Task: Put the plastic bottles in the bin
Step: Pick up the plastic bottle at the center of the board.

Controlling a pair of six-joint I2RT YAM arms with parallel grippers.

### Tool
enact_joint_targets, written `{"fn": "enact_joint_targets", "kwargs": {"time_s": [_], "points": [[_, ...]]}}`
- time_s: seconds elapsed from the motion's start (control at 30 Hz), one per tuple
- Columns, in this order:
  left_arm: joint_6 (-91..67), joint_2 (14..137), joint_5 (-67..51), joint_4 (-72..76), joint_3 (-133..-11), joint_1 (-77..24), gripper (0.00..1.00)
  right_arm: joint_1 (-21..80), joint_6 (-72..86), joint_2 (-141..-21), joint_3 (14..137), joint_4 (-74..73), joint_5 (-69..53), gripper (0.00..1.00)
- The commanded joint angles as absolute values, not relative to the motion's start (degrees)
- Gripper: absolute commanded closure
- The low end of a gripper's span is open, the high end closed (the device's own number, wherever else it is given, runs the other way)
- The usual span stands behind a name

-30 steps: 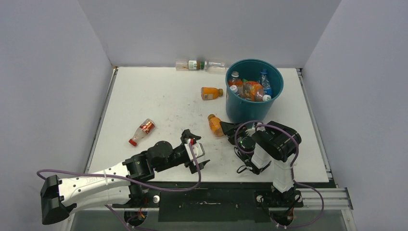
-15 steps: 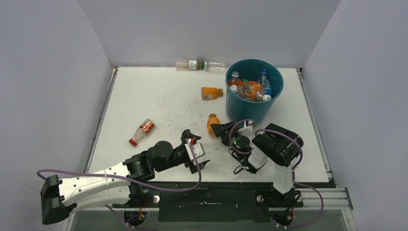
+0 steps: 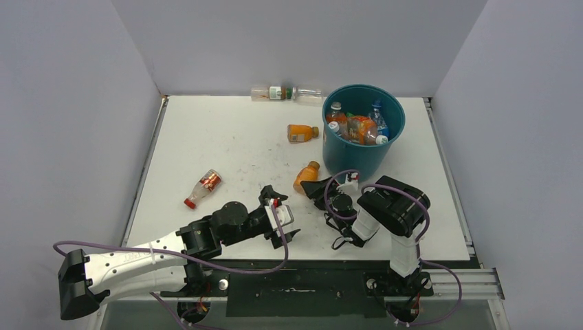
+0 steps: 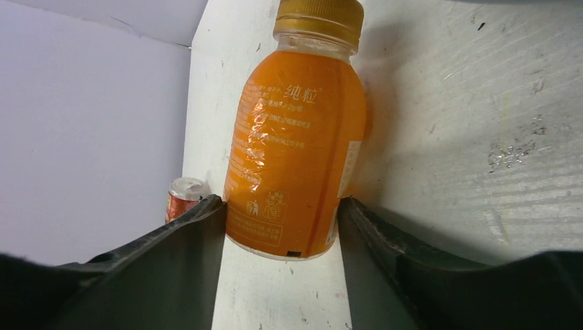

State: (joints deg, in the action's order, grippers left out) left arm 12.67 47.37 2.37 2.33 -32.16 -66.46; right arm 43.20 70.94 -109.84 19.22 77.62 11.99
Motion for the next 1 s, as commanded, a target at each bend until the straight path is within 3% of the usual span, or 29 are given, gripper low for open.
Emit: {"fn": "enact_joint_targets", "kwargs": {"time_s": [0.0, 0.17, 0.33, 0.63, 0.77, 0.97], "points": [[12.39, 46.93, 2.55, 4.27, -33.05, -67.06, 0.04, 43.67, 70.28, -111.21, 17.18, 71.87, 11.99, 0.53], [12.23, 46.89, 2.55, 4.23, -33.13, -67.14, 0.04, 43.87, 70.22, -110.27, 14.52, 76.07, 11.85, 0.69], [11.71, 46.31, 3.58, 4.84, -33.04, -67.15, 0.04, 43.97, 70.24, -107.75, 10.97, 79.69, 10.49, 0.78], [2.45, 41.48, 9.96, 7.95, -34.69, -66.66, 0.04, 45.71, 63.04, -92.84, 3.54, 78.08, 2.15, 0.81], [-8.58, 38.6, 5.84, 8.61, -37.59, -64.1, 0.04, 50.42, 51.2, -75.85, 3.54, 64.04, -1.4, 0.81], [-25.86, 35.89, -2.89, 10.05, -36.84, -58.7, 0.04, 62.45, 36.12, -52.74, 7.25, 37.58, 4.55, 0.81]]}}
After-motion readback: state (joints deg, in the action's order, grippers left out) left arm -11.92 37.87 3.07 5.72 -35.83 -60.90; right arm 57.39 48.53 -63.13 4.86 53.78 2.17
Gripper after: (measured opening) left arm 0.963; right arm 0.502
